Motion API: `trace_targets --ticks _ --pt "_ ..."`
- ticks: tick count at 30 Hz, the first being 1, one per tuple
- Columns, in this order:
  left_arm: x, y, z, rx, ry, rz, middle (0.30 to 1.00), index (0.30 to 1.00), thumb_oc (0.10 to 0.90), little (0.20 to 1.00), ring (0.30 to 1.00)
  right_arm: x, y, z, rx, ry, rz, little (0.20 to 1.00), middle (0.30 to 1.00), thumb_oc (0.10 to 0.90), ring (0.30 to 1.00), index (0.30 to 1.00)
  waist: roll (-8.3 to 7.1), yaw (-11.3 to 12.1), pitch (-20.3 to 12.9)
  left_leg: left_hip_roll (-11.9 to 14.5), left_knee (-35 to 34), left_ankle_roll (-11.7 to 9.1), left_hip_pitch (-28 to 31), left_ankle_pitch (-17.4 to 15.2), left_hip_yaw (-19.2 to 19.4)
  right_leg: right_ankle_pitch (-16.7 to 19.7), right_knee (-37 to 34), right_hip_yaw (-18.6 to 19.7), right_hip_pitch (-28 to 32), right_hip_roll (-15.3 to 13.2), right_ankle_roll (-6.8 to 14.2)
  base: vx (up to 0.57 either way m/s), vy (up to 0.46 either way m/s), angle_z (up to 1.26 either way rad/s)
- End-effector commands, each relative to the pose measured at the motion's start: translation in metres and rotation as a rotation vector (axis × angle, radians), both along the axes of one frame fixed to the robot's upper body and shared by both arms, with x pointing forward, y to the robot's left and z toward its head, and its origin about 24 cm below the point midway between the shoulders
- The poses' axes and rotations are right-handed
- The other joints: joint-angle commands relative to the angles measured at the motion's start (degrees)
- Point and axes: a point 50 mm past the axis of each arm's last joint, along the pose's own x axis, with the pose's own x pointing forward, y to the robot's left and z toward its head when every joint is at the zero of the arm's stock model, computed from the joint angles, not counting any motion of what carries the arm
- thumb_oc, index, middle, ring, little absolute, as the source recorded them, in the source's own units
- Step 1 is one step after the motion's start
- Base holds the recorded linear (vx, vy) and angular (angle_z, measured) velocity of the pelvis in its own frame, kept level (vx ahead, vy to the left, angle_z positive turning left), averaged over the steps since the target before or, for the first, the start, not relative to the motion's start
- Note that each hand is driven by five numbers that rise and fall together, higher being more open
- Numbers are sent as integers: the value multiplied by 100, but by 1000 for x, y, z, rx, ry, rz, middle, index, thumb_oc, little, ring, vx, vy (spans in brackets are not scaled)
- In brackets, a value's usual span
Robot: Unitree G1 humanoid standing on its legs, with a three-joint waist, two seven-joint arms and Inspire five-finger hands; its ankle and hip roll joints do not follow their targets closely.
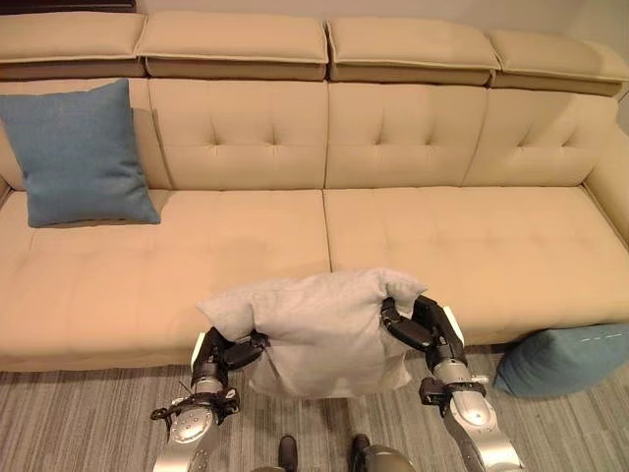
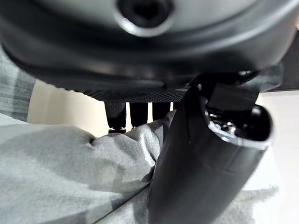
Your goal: Pick up all the scattered cushions and arrange them neatly on the sofa.
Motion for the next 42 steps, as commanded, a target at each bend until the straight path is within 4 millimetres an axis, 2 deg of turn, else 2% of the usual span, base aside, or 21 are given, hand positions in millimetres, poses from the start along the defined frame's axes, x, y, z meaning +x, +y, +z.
trace_targets --ticks 1,2,4,7,9,13,15,16,20,23,25,27,31,32,35,36,37,41,42 --pt "29 -22 50 -25 -309 -103 300 300 400 300 300 21 3 57 24 -306 17 300 300 400 300 300 -157 -107 -385 -67 275 -258 85 -571 -383 571 -1111 -57 610 179 47 165 -155 29" --pt "30 -26 51 -35 -317 -108 300 300 400 300 300 20 1 56 14 -303 12 300 300 400 300 300 -211 -122 -417 -83 322 -322 98 -645 -421 595 -1296 28 767 226 -22 114 -149 63" --pt "31 -28 52 -52 -324 -106 300 300 400 300 300 20 -3 56 3 -300 1 300 300 400 300 300 -223 -135 -431 -63 419 -370 64 -689 -464 628 -1378 51 832 246 -52 115 -158 64" --pt "33 -35 51 -73 -321 -130 300 300 400 300 300 15 -16 57 -10 -299 -37 300 300 400 300 300 -264 -218 -464 103 964 -583 -119 -851 -432 585 -1655 -158 1148 269 -167 138 -187 37" --pt "35 -40 52 -82 -324 -142 300 300 400 300 300 14 -21 58 -18 -303 -50 300 300 400 300 300 -302 -248 -380 167 1618 -691 -483 -749 -377 562 -1717 -240 1282 231 -245 47 -99 55" --pt "35 -40 53 -88 -327 -147 300 300 400 300 300 13 -24 57 -14 -294 -55 300 300 400 300 300 -331 -269 -344 293 2086 -679 -844 -678 -229 489 -1749 -314 1371 210 -334 62 -55 15" --pt "35 -41 51 -87 -316 -160 300 300 400 300 300 12 -26 55 -19 -283 -66 300 300 400 300 300 -365 -256 -347 332 2014 -620 -1038 -714 -108 424 -1797 -365 1461 176 -352 144 -22 16" --pt "34 -42 49 -79 -301 -165 300 300 400 300 300 12 -27 55 -16 -280 -70 300 300 400 300 300 -364 -238 -387 326 1691 -601 -1107 -619 -77 383 -1836 -377 1534 207 -339 182 4 21" --pt "32 -39 47 -72 -292 -152 300 300 400 300 300 11 -26 51 1 -265 -86 300 300 400 300 300 -321 -93 -383 223 1109 -694 -1486 -28 -190 201 -1907 -243 1781 366 -354 203 23 2" --pt "30 -38 49 -72 -296 -144 300 300 400 300 300 12 -24 50 27 -266 -94 300 300 400 300 300 -307 -12 -366 172 1053 -729 -1693 96 -245 81 -1862 -130 1889 421 -365 134 46 -12" --pt "27 -36 46 -68 -283 -143 300 300 400 300 300 11 -22 50 30 -266 -84 300 300 400 300 300 -272 7 -446 210 800 -687 -1474 132 -260 -12 -1818 -72 1993 447 -353 260 116 -32" --pt "24 -33 44 -62 -273 -141 300 300 400 300 300 10 -18 49 36 -260 -70 300 300 400 300 300 -307 25 -516 172 874 -643 -1409 82 -278 -66 -1706 12 2058 365 -339 250 123 -51" --pt "23 -27 45 -47 -274 -135 300 300 400 300 300 12 -11 48 36 -257 -35 300 300 400 300 300 -387 123 -563 119 1032 -477 -1211 -210 -111 -115 -1396 169 2070 154 -216 214 162 -43" --pt "23 -24 46 -41 -275 -127 300 300 400 300 300 14 -6 49 41 -261 -18 300 300 400 300 300 -386 167 -573 70 1087 -364 -1099 -357 -46 -16 -1066 208 1973 55 -103 90 98 -25" --pt "22 -22 46 -38 -274 -124 300 300 400 300 300 15 -4 49 41 -264 -8 300 300 400 300 300 -381 176 -561 56 1090 -306 -1018 -406 2 134 -790 259 1829 4 -39 85 106 -25" --pt "21 -17 48 -26 -279 -113 300 300 400 300 300 17 0 53 43 -278 9 300 300 400 300 300 -325 150 -478 63 1080 -186 -890 -469 66 434 -174 322 1515 -57 81 79 162 -19" --pt "22 -15 48 -16 -283 -110 300 300 400 300 300 18 4 54 53 -287 21 300 300 400 300 300 -237 102 -407 95 1056 -128 -795 -514 77 561 260 303 1214 -79 133 120 192 -20" --pt "22 -15 47 -18 -284 -98 300 300 400 300 300 18 6 53 44 -285 32 300 300 400 300 300 -164 39 -379 89 954 -125 -541 -602 48 481 37 47 923 -184 70 92 37 -38" --pt "22 -15 47 -18 -283 -100 300 300 400 300 300 19 6 53 36 -285 31 300 300 400 300 300 -147 23 -384 99 900 -147 -441 -654 58 439 -255 -73 874 -219 47 128 -40 15"
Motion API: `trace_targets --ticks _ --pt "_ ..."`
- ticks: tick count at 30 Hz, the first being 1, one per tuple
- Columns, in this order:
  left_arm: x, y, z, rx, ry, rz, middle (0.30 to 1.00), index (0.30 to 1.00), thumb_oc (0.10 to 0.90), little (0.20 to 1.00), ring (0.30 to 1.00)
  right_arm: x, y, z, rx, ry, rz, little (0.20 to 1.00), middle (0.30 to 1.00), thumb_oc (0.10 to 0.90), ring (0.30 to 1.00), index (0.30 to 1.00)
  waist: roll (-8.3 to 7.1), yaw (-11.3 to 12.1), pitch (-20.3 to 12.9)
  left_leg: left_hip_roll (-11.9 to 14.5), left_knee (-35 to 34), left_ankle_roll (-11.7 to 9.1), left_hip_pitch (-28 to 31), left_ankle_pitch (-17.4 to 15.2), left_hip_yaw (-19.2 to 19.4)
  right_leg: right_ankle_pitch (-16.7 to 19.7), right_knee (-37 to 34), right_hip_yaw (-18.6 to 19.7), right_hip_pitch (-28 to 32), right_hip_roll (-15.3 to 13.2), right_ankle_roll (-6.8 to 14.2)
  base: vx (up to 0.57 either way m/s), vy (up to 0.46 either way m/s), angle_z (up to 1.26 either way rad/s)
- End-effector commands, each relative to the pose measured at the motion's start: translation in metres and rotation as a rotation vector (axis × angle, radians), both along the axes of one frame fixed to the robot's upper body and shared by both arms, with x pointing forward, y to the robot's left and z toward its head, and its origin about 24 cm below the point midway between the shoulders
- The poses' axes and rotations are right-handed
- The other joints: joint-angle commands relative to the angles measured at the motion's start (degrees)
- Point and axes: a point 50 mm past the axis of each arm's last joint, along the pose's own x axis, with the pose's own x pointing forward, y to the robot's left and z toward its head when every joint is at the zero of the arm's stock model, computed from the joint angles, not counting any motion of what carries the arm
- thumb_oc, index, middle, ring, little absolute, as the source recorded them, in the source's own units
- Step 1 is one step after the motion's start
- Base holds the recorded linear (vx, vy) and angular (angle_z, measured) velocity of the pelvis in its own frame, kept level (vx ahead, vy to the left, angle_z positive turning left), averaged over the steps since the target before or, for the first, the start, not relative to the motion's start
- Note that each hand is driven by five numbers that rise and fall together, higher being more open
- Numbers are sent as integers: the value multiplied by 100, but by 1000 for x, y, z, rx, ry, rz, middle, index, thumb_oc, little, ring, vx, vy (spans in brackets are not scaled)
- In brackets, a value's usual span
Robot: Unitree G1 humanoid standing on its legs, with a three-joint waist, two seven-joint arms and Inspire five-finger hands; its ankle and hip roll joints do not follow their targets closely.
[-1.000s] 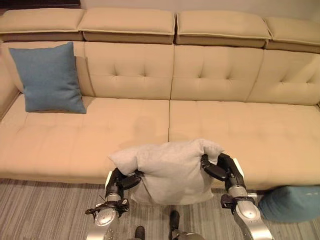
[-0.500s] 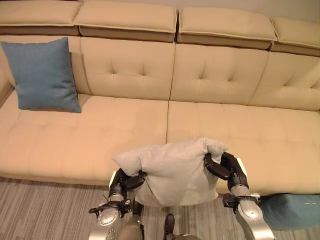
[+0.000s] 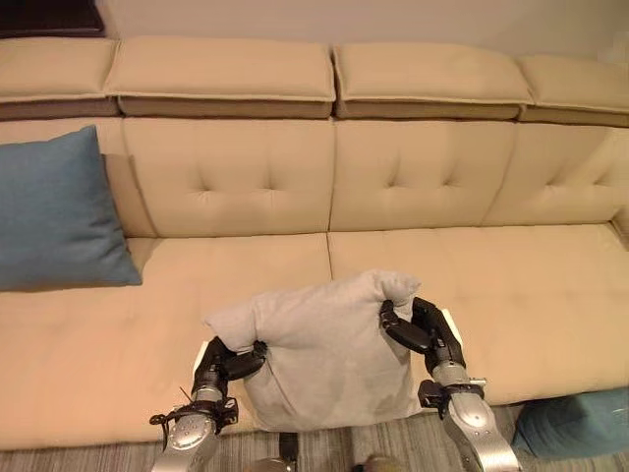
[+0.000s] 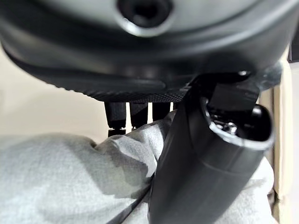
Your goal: Pick up all the scattered cushions and arrange them neatly on the sofa.
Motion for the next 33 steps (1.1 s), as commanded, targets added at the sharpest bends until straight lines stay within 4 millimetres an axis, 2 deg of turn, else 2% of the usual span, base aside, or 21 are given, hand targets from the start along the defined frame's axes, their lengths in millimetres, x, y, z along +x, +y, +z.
trace_targets --ticks 1,7,10,15,18,22,24,27,30,31,32,33 --pt "33 -19 58 -55 -358 -64 300 300 400 300 300 25 3 58 2 -312 48 300 300 400 300 300 -49 -90 -403 229 711 -402 -278 -804 -139 955 -2107 -376 653 163 -196 150 -49 12" --pt "29 -21 53 -76 -343 -62 300 300 400 300 300 22 -4 54 -7 -294 21 300 300 400 300 300 -117 -70 -533 217 578 -500 -75 -777 -187 1073 -2637 -369 1048 278 -210 86 -68 14" --pt "26 -23 50 -80 -324 -70 300 300 400 300 300 18 -8 49 3 -267 12 300 300 400 300 300 -118 -78 -691 244 227 -579 147 -676 -253 1065 -3008 -433 1352 383 -250 97 -82 -1" --pt "29 -25 56 -93 -353 -66 300 300 400 300 300 16 -11 50 -13 -268 3 300 300 400 300 300 -90 -68 -771 280 -130 -668 348 -512 -303 1120 -3409 -505 1629 473 -261 44 -46 8" --pt "34 -26 67 -113 -403 -53 300 300 400 300 300 19 -9 58 -11 -305 3 300 300 400 300 300 -79 -62 -821 307 -239 -701 393 -469 -303 1134 -3548 -533 1697 505 -260 0 0 0" --pt "48 -32 90 -125 -510 -50 300 300 400 300 300 30 -5 82 -32 -411 23 300 300 400 300 300 -70 -52 -895 344 -281 -753 419 -467 -286 1081 -3557 -543 1742 535 -253 11 -9 2" --pt "51 -34 95 -124 -532 -55 300 300 400 300 300 33 -3 87 -39 -429 29 300 300 400 300 300 -66 -57 -907 351 -281 -759 419 -469 -290 1075 -3557 -545 1744 541 -249 9 -7 2" --pt "66 -40 116 -94 -622 -80 300 300 400 300 300 45 1 108 -67 -514 42 300 300 400 300 300 -47 -63 -941 373 -281 -794 348 -462 -295 1066 -3557 -566 1681 539 -228 2 -5 1" --pt "86 -50 146 -52 -735 -105 300 300 400 300 300 63 13 137 -89 -628 50 300 300 400 300 300 12 -68 -883 400 -281 -820 201 -437 -284 1089 -3557 -568 1520 543 -198 -55 -16 7" --pt "87 -50 147 -52 -738 -105 300 300 400 300 300 64 13 138 -90 -631 49 300 300 400 300 300 12 -69 -873 401 -281 -821 194 -435 -284 1092 -3557 -568 1512 543 -199 -141 -13 5" --pt "99 -57 167 -26 -809 -123 300 300 400 300 300 74 21 157 -96 -703 48 300 300 400 300 300 59 -76 -773 408 -281 -827 33 -390 -299 1126 -3557 -550 1345 543 -183 -168 -10 7" --pt "106 -61 178 -19 -846 -128 300 300 400 300 300 80 25 165 -99 -730 43 300 300 400 300 300 82 -78 -731 408 -281 -829 -81 -357 -313 1150 -3557 -548 1232 546 -175 -223 -8 7"
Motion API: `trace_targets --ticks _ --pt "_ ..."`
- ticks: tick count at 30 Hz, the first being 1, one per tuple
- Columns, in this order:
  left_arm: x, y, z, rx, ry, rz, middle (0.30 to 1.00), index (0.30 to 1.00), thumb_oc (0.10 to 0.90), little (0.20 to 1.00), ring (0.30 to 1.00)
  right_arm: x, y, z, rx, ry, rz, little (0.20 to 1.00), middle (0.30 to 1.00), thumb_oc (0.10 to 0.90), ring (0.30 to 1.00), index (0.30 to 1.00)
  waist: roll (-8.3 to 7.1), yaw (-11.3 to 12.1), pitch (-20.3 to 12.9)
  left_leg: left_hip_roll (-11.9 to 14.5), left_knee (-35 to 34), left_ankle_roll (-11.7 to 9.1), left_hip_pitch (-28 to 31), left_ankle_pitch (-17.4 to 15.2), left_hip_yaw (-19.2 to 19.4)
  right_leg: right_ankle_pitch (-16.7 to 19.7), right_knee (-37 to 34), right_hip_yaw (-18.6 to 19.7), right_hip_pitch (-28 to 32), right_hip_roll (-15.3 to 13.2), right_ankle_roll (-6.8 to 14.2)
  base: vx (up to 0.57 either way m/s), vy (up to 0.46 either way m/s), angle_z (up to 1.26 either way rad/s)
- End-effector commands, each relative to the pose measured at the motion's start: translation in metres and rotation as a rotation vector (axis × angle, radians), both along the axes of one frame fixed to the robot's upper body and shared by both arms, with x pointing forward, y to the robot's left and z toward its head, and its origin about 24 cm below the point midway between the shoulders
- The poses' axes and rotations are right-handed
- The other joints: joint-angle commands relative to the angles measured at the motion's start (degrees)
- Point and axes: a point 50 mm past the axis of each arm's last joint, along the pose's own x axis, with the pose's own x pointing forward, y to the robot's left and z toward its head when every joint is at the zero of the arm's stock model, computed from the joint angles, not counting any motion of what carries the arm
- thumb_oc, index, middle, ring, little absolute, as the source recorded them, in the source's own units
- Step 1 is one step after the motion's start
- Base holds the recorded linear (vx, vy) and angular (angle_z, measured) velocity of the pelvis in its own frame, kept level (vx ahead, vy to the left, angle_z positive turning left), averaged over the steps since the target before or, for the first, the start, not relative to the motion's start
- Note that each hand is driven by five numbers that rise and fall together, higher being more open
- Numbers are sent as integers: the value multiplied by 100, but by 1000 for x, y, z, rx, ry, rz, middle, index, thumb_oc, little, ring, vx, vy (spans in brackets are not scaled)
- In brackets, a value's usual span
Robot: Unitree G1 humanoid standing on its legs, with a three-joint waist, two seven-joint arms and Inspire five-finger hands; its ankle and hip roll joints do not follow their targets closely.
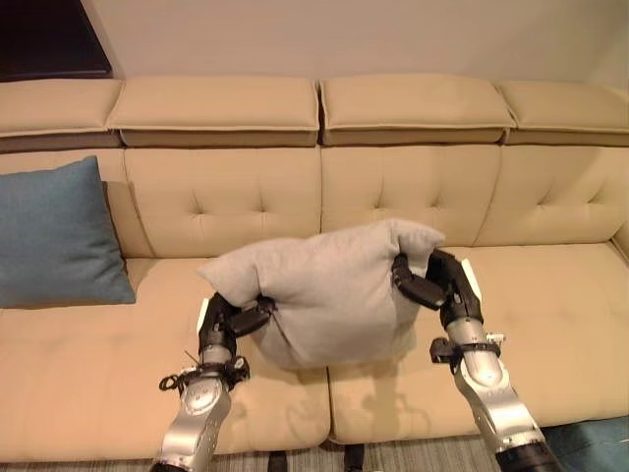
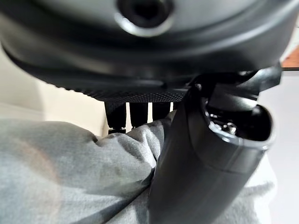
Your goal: Pick up all the scattered cushions and arrange them neatly on the sofa.
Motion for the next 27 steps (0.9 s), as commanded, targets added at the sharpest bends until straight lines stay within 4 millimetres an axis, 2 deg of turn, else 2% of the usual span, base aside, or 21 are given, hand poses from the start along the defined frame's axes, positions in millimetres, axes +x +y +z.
trace_targets --ticks 1,3,4,6,7,8,11,16,21,27 --pt "48 -43 115 57 -550 -148 300 300 400 300 300 24 37 86 6 -419 92 300 300 400 300 300 -33 1 -384 -49 4 -99 -212 -454 128 -754 30 11 322 -64 630 -161 -1 9" --pt "59 -52 134 61 -606 -153 300 300 400 300 300 33 44 102 -10 -473 75 300 300 400 300 300 28 -18 -324 -53 4 -110 -464 -379 91 -694 30 34 58 -59 643 -123 4 8" --pt "59 -52 135 61 -609 -152 300 300 400 300 300 33 44 103 -11 -476 75 300 300 400 300 300 29 -20 -327 -52 4 -110 -485 -374 89 -690 30 33 38 -59 642 -122 -2 5" --pt "75 -62 165 104 -692 -156 300 300 400 300 300 47 51 126 -49 -540 42 300 300 400 300 300 105 -69 -214 -73 4 -161 -940 -217 35 -554 30 76 -437 -48 646 -188 15 5" --pt "76 -62 167 104 -695 -155 300 300 400 300 300 48 51 127 -49 -543 42 300 300 400 300 300 107 -74 -229 -73 4 -161 -978 -209 31 -547 30 73 -474 -48 645 -199 29 5" --pt "83 -66 184 143 -740 -153 300 300 400 300 300 55 50 142 -76 -577 13 300 300 400 300 300 133 -106 -233 -100 4 -201 -1255 -103 9 -441 30 92 -752 -45 643 -117 12 3" --pt "93 -69 202 183 -777 -142 300 300 400 300 300 65 47 159 -99 -604 -24 300 300 400 300 300 138 -155 -393 -166 4 -244 -1688 -15 -6 -341 30 102 -1155 -45 617 -83 8 6" --pt "105 -68 220 225 -787 -124 300 300 400 300 300 76 44 178 -125 -625 -62 300 300 400 300 300 135 -186 -475 -203 4 -287 -2096 125 -23 -220 30 114 -1553 -104 612 -22 0 5" --pt "117 -62 239 326 -790 -96 300 300 400 300 300 86 40 199 -182 -647 -99 300 300 400 300 300 194 -186 -429 -222 4 -342 -2486 215 -20 -139 30 148 -1967 -125 645 -7 -1 1" --pt "115 -59 244 301 -817 -78 300 300 400 300 300 86 38 209 -193 -671 -120 300 300 400 300 300 212 -169 -455 -234 4 -356 -2750 250 -52 -96 30 168 -2285 -125 662 -3 -4 -5"
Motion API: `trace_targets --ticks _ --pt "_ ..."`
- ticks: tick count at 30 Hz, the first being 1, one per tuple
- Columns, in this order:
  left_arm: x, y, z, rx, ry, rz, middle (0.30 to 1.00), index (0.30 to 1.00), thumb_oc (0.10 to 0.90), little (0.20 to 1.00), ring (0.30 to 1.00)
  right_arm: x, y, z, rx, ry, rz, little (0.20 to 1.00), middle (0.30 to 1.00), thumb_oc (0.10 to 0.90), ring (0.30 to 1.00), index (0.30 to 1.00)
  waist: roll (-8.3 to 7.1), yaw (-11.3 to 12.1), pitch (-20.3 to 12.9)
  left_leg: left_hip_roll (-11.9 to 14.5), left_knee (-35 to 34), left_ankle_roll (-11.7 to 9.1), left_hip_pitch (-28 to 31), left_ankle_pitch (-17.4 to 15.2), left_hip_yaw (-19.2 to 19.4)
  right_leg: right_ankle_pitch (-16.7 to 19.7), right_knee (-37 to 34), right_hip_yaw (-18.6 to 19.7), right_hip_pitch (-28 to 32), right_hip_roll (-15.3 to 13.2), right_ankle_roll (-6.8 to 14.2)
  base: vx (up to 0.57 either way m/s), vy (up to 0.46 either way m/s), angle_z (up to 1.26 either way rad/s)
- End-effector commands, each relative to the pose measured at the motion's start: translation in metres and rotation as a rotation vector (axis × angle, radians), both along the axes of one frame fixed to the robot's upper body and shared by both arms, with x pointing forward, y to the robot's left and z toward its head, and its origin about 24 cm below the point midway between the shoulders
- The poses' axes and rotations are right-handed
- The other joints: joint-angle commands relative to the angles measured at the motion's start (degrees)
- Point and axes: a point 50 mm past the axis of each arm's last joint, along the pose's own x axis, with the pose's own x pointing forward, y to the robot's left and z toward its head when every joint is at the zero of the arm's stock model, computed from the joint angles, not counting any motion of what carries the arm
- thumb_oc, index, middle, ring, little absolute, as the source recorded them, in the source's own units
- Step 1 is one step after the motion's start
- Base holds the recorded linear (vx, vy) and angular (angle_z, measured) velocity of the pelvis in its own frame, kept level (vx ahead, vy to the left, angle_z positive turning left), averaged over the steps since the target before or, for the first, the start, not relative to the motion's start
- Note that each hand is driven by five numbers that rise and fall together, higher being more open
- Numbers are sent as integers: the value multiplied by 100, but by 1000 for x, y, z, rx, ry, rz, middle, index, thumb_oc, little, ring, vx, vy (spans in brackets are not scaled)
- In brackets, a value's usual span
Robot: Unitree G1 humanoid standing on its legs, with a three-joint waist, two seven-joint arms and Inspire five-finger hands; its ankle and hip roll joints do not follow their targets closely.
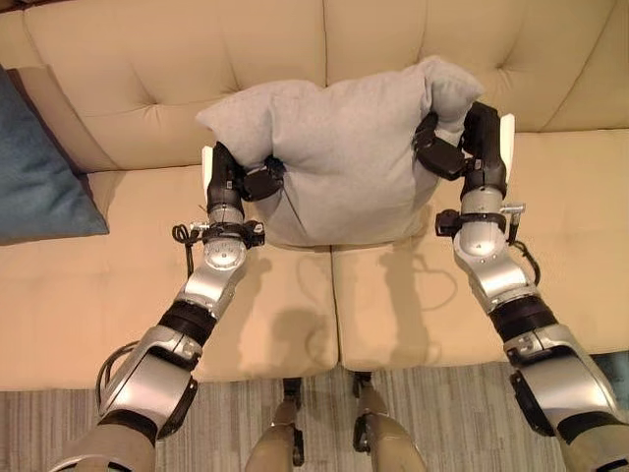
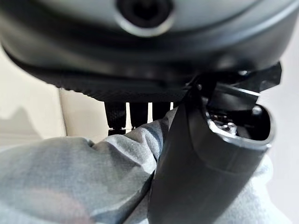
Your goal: Pick up all the scattered cushions and arrange them neatly on the sofa.
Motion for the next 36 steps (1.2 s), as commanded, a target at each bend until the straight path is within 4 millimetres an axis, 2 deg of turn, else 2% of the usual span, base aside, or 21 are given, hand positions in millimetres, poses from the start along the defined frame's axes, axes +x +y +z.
trace_targets --ticks 1,5,9,12,23,28,32,33,34,35,36 --pt "-12 -35 89 68 -410 -166 300 300 400 300 300 -13 41 68 -39 -317 162 300 300 400 300 300 -184 -35 -611 -224 -2 -157 -237 -248 17 -483 25 208 164 -96 808 0 0 0" --pt "-13 -36 77 42 -383 -165 300 300 400 300 300 -9 40 58 -33 -269 161 300 300 400 300 300 -231 -47 -728 -264 -2 -177 -388 -236 -27 -448 25 218 -15 -104 818 2 -5 1" --pt "-17 -35 79 17 -412 -159 300 300 400 300 300 -12 40 63 -41 -298 163 300 300 400 300 300 -278 -58 -824 -267 -2 -192 -429 -240 -64 -450 25 200 -58 -118 818 -8 -19 4" --pt "-23 -36 87 -27 -459 -162 300 300 400 300 300 -20 47 74 -32 -363 191 300 300 400 300 300 -341 -58 -910 -266 -2 -216 -409 -263 -98 -456 25 165 -38 -134 810 -2 -27 7" --pt "-27 -36 92 -61 -494 -159 300 300 400 300 300 -22 52 74 -21 -373 212 300 300 400 300 300 -393 -41 -961 -232 -2 -239 -407 -260 -105 -454 25 105 -35 -157 811 6 -9 4" --pt "-23 -35 86 -38 -454 -158 300 300 400 300 300 -17 48 67 -34 -327 196 300 300 400 300 300 -395 -37 -916 -208 -2 -246 -475 -228 -111 -436 25 100 -100 -164 814 0 0 0" --pt "-19 -31 72 -27 -397 -151 300 300 400 300 300 -11 40 55 -54 -259 160 300 300 400 300 300 -395 -32 -857 -196 -2 -246 -508 -203 -103 -424 25 92 -140 -175 817 0 0 0" --pt "-17 -29 70 -25 -384 -146 331 331 420 331 331 -9 38 53 -58 -246 150 356 356 438 356 356 -395 -35 -849 -197 -2 -244 -512 -200 -101 -421 25 95 -147 -174 818 0 0 0" --pt "-16 -28 67 -23 -371 -143 528 528 552 528 528 -8 36 51 -60 -231 139 469 469 513 469 469 -401 -30 -838 -193 -2 -244 -515 -198 -102 -419 25 89 -153 -173 818 0 0 0" --pt "-14 -22 62 -9 -344 -126 900 900 800 900 900 -5 30 46 -69 -199 117 900 900 800 900 900 -403 -29 -826 -188 -2 -243 -516 -194 -101 -411 25 82 -162 -171 824 0 0 0" --pt "-12 -14 59 10 -327 -104 900 900 800 900 900 -3 22 43 -79 -171 93 900 900 800 900 900 -406 -21 -824 -183 -2 -242 -517 -189 -96 -405 25 81 -165 -173 826 0 0 0"
